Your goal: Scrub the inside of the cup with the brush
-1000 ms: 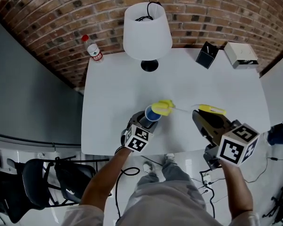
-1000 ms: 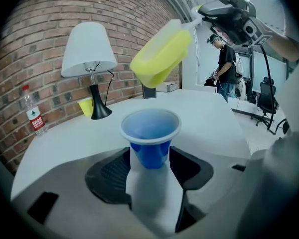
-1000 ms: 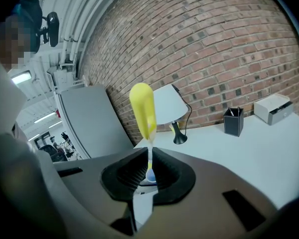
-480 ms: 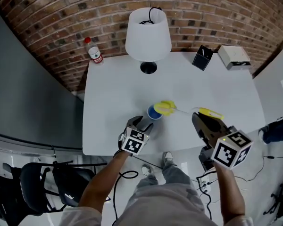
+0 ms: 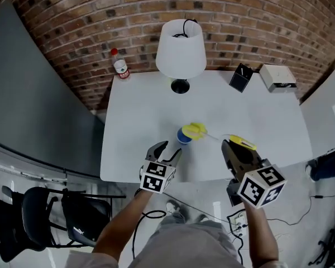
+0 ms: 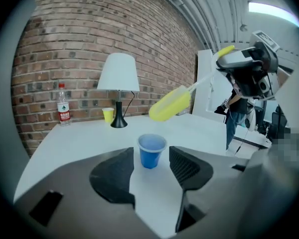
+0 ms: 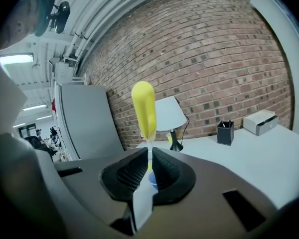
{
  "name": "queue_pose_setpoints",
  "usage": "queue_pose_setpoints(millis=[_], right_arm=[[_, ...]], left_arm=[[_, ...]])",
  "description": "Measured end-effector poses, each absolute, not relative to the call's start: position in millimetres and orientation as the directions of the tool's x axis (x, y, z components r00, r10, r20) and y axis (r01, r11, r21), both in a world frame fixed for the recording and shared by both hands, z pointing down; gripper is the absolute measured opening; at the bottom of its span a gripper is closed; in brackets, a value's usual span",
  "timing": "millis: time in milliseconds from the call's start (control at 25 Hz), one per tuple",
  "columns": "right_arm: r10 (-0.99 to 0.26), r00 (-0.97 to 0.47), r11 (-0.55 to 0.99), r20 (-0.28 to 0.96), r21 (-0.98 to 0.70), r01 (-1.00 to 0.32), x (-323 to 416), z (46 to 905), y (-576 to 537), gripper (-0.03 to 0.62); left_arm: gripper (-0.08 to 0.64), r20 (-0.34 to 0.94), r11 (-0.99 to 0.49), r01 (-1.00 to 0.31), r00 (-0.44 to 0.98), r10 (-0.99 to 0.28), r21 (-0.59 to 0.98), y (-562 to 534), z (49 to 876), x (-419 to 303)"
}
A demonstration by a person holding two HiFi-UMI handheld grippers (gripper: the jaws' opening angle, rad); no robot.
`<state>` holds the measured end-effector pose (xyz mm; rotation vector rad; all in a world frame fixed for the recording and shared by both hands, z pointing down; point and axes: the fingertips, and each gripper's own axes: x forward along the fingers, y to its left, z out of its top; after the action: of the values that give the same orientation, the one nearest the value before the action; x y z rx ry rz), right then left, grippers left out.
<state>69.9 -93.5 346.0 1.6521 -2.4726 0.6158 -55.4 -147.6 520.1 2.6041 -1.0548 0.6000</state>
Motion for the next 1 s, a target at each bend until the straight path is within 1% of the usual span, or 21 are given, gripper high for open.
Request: queue_pose_setpoints(millis=[80,280,400,480,600,760,1000], right_arm=[[-0.862,-0.409,0.340,0.299,-0.258,-0.905,69.1,345.7,-88.5,0.023],[-0.866,-0.408,0.368,0.288,-0.183,-0.911,74.6,342.9,-70.9,0.023],[-0.865,-0.410,0.385,0.289,-0.142,-0.912,79.0,344.4,-53.3,0.023],[-0.867,-0.408,0.393,0.287,-0.110,-0.913,84.1,344.0,-41.5,0.023],[-0.873,-0.399,0.397,0.281,-0.066,-0.915,92.8,343.7,-25.5,0.024],[-0.868,-0.416,0.417,0.272,-0.058,-0.907,97.8,343.0,-5.1,0.025],[-0.860,-0.431,0.437,0.274,-0.040,-0.898,98.1,347.6,20.0,0.025]], left_arm=[[0.233,0.451,-0.685,-0.723,0.645,-0.617,0.096,-136.9,506.1,-52.7],[0.175,0.412,-0.622,-0.773,0.611,-0.677,0.125,-104.1,477.3,-42.2],[0.116,0.389,-0.584,-0.802,0.580,-0.716,0.121,-84.9,460.8,-33.6],[0.050,0.365,-0.565,-0.818,0.561,-0.743,0.109,-74.0,446.6,-24.7],[0.031,0.331,-0.547,-0.831,0.546,-0.769,0.100,-58.0,427.1,-8.1],[0.008,0.305,-0.524,-0.847,0.525,-0.795,0.092,-34.8,405.0,8.6],[0.006,0.271,-0.508,-0.855,0.516,-0.813,0.103,-0.9,389.1,22.5]])
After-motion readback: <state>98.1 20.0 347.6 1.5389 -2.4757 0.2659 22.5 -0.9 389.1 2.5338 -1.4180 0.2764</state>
